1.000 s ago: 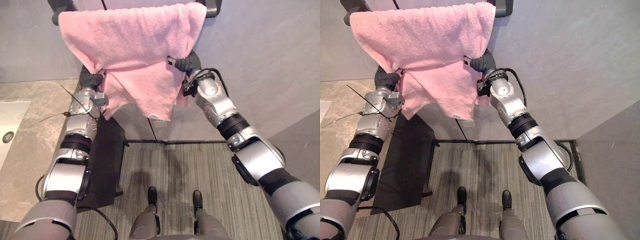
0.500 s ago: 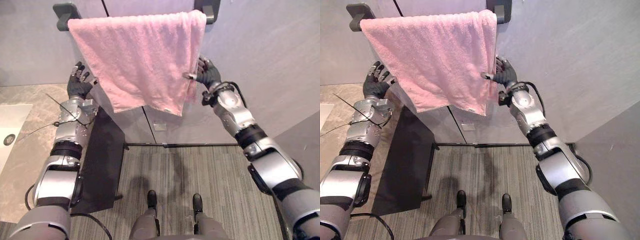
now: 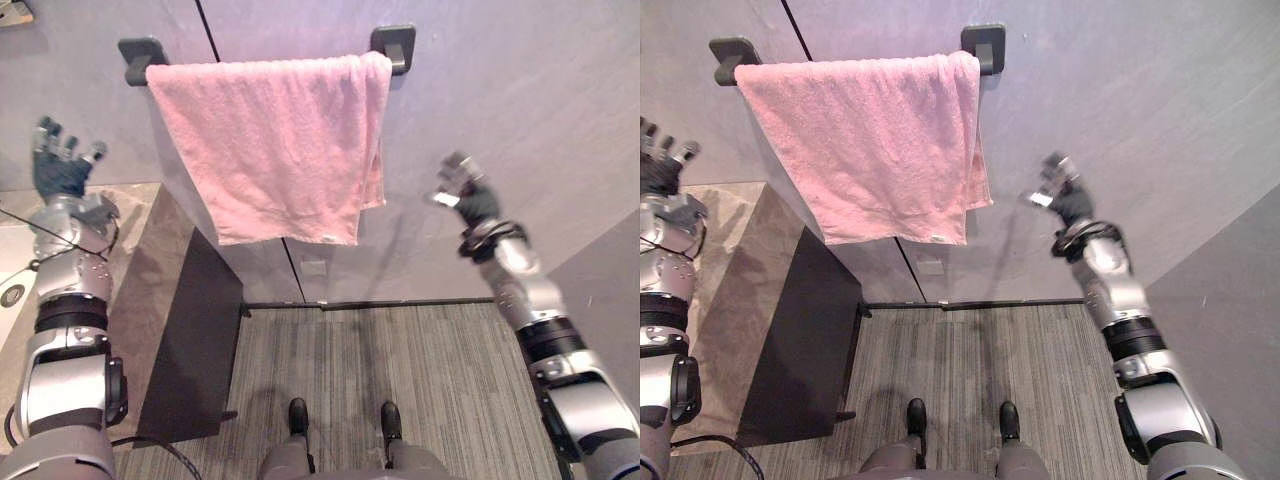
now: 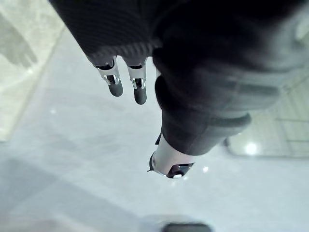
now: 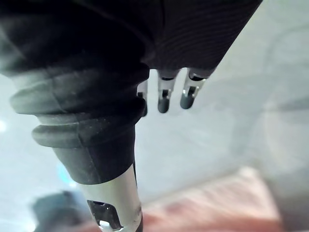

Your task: Organize washtable

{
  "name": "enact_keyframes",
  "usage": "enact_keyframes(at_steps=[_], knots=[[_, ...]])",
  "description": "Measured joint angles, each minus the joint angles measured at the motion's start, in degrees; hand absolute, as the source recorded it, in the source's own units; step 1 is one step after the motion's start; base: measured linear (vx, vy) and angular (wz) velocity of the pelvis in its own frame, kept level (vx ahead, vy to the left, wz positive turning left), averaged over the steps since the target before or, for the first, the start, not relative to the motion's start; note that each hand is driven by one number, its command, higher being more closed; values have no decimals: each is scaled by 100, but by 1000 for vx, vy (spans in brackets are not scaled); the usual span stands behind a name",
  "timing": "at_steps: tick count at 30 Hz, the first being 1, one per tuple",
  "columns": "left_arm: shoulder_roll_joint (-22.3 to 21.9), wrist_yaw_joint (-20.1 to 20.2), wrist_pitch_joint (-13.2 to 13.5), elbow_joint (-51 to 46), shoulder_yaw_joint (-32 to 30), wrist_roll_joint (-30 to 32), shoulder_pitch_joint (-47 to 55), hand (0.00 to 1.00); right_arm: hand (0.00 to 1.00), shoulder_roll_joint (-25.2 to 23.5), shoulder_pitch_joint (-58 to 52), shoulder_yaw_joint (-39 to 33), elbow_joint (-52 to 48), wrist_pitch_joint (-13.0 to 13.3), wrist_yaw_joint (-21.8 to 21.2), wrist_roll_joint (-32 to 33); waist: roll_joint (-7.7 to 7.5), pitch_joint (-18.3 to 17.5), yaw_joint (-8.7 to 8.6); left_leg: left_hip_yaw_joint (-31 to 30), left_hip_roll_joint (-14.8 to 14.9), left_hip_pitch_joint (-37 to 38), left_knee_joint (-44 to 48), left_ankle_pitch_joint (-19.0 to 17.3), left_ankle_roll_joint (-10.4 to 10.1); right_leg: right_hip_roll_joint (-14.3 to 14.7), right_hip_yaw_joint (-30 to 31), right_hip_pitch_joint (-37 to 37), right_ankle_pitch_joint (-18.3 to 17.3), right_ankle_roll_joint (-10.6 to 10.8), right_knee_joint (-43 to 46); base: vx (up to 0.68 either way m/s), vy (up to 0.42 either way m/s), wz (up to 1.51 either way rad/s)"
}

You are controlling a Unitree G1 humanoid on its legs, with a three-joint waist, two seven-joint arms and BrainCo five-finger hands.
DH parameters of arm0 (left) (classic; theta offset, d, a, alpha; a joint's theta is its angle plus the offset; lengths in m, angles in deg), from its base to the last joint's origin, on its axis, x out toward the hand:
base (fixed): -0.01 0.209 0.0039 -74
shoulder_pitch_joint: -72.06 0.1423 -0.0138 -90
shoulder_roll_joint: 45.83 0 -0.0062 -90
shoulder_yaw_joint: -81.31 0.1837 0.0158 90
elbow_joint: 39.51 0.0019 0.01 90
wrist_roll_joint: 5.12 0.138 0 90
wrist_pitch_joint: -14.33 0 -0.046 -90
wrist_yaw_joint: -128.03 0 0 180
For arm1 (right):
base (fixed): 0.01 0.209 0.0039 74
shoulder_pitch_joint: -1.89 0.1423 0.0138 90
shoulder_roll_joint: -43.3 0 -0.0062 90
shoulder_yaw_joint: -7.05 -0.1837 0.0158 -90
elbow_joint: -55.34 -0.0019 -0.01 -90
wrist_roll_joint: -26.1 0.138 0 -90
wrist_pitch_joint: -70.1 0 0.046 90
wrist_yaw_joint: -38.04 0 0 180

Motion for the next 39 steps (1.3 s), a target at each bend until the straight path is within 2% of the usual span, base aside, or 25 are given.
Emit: enact_keyframes(at_steps=[1,3,7,9,12,13,15,16,17,18,19,20,21,23,28,30,32,35,36,39], knots=[[28,-41,34,-173,-28,1,51,0,0,31,0,-179,-155,66,81,-4,-7,-46,-2,0,1,0,0,-2,-3,0,-1,1,1,-1,0,-3,-32,-1],[97,-156,141,-888,-73,2,179,0,0,245,2,-570,-717,369,331,-8,-47,-238,-22,0,3,77,0,-3,-3,-1,-14,84,8,28,1,19,-33,1],[70,-242,392,-2223,179,4,290,0,0,279,8,-558,-1641,756,427,55,-67,-372,-74,-14,8,276,-3,-36,-11,-5,-86,317,-72,45,2,-9,-23,8],[-25,-103,531,-2908,546,2,288,0,0,230,9,-373,-2057,947,350,169,-13,-475,-76,-40,5,297,-5,-63,-1,-6,-170,385,-126,43,2,-47,-21,17],[-180,156,563,-3337,926,-29,395,0,0,85,9,17,-2145,999,185,373,52,-604,-47,-70,2,348,-6,-91,34,-10,-210,460,-133,40,1,-59,-11,12],[-191,398,580,-3588,1274,-121,522,0,0,23,10,431,-2148,996,12,517,99,-675,-33,-77,6,358,-6,-92,34,-12,-260,492,-133,40,-3,-61,-18,11],[-205,505,583,-3728,1545,-204,547,0,0,24,14,736,-2148,987,-85,571,120,-701,-15,-73,11,340,-7,-99,26,-16,-315,494,-133,40,-19,-66,-22,13],[-215,701,580,-3866,1787,-326,568,0,0,5,20,1052,-2147,957,-227,682,91,-723,-3,9,5,321,-8,-253,-81,-97,-355,477,-132,37,-34,-74,7,12],[-246,871,584,-3959,1916,-424,657,0,0,-51,18,1277,-2141,918,-341,754,-21,-768,26,170,-82,324,67,-273,-66,-231,-343,425,-136,30,-39,-1,33,-4],[-389,1014,588,-4014,2116,-471,783,0,0,-87,23,1543,-2139,882,-449,806,-24,-822,85,269,-206,381,359,-306,-12,-280,-310,429,-134,62,-36,70,51,-16],[-420,1074,577,-4018,2250,-510,822,0,0,-94,35,1657,-2133,877,-509,858,34,-864,109,257,-182,456,212,-428,146,-236,-310,428,-127,72,-37,58,15,1],[-425,1231,542,-4037,2473,-578,920,0,0,-164,52,1939,-2091,884,-587,959,3,-933,45,253,-196,458,1,-398,150,-278,-349,395,-119,82,-34,13,10,12],[-431,1356,478,-4025,2641,-628,1034,0,0,-234,172,2251,-1836,841,-711,1019,-60,-935,88,251,-203,451,1,-395,149,-306,-341,350,-111,79,-34,-24,4,16],[-433,1396,424,-3910,2827,-682,1136,0,0,-325,301,2485,-1473,742,-788,1031,-85,-949,117,235,-202,419,1,-384,134,-307,-337,326,-98,84,-31,-3,3,7],[-432,1411,320,-3492,3059,-723,1063,0,0,-408,790,2937,-559,595,-815,1354,-51,-873,255,190,-165,79,1,-294,81,-263,-330,-8,-44,79,-9,3,-20,1],[-429,1408,300,-3108,3105,-874,674,0,0,-458,1139,2949,-268,583,-814,1438,-70,-522,269,182,-119,-34,2,-236,51,-202,-307,-137,12,29,-9,-25,-35,-6],[-429,1397,299,-2829,3162,-981,260,0,0,-505,1478,2947,-134,555,-810,1546,-94,-346,256,177,-117,-288,2,-153,0,-166,-303,-400,83,23,-8,-52,-39,-8],[-438,1402,251,-2244,3462,-1144,-498,0,0,-633,2018,2932,301,515,-796,1601,-88,60,250,164,-89,-471,2,6,40,-112,-306,-601,212,4,-6,-39,-34,-8],[-451,1403,240,-2138,3493,-1148,-611,0,0,-664,2104,2925,394,512,-792,1601,-88,100,234,158,-87,-524,3,22,56,-103,-307,-651,230,21,-7,-28,-36,-2],[-771,1381,195,-1430,3492,-1184,-1260,0,0,-839,2495,2555,872,512,-643,1603,-82,441,216,143,-94,-647,34,98,103,-77,-309,-778,288,6,-5,-2,-12,-1]])
